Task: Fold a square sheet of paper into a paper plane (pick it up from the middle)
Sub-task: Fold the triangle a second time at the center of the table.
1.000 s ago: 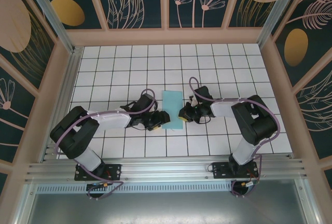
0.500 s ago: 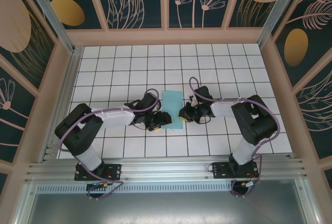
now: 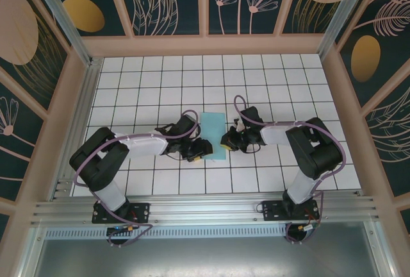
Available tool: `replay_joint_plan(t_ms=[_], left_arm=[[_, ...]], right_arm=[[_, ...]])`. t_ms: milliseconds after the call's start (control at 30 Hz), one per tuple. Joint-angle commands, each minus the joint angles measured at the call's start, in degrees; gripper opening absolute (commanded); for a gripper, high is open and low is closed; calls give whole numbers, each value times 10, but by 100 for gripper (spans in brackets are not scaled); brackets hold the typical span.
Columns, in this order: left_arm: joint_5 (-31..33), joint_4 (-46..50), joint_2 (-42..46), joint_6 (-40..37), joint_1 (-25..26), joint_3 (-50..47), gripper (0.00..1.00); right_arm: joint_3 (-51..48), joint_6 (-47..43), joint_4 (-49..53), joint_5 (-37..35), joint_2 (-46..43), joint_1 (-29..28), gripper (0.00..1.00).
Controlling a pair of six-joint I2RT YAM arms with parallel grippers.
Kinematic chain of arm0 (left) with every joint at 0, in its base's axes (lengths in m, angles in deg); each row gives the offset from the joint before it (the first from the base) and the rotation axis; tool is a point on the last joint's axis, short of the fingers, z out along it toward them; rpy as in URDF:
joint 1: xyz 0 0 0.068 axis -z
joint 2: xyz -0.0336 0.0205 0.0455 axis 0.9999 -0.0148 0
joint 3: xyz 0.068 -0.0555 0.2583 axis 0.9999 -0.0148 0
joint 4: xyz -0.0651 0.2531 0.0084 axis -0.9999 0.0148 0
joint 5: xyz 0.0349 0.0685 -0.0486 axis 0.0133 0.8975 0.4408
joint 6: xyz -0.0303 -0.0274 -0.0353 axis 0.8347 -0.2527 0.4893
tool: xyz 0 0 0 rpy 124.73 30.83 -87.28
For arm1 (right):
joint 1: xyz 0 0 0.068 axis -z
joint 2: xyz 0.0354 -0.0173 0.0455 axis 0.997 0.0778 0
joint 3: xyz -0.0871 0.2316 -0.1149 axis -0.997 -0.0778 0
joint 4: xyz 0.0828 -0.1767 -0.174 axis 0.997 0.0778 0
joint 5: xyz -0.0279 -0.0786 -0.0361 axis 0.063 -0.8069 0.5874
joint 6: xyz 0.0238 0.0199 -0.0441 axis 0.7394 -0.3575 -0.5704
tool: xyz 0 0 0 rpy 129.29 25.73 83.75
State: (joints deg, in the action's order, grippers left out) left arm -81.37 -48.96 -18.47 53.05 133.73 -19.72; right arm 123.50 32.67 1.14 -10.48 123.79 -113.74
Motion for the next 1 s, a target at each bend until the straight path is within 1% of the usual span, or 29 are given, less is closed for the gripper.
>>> replay_joint_plan(t_ms=[0, 167, 333, 500, 700, 967], left_arm=[[-9, -31, 1, 16, 2, -9, 50], [1, -49, 4, 22, 2, -14, 49], [15, -36, -8, 17, 2, -10, 41], [12, -50, -2, 17, 2, -9, 39], [-4, -99, -11, 19, 2, -11, 41], [-16, -165, -34, 28, 2, -16, 50]], right_arm=[[-29, -12, 19, -40, 47, -8, 13], [-32, -13, 18, -41, 47, -8, 13], [-32, -14, 18, -42, 47, -8, 13], [-33, -16, 18, -43, 49, -8, 13], [-34, -19, 18, -43, 55, -8, 13], [-33, -26, 18, -40, 55, -7, 13]])
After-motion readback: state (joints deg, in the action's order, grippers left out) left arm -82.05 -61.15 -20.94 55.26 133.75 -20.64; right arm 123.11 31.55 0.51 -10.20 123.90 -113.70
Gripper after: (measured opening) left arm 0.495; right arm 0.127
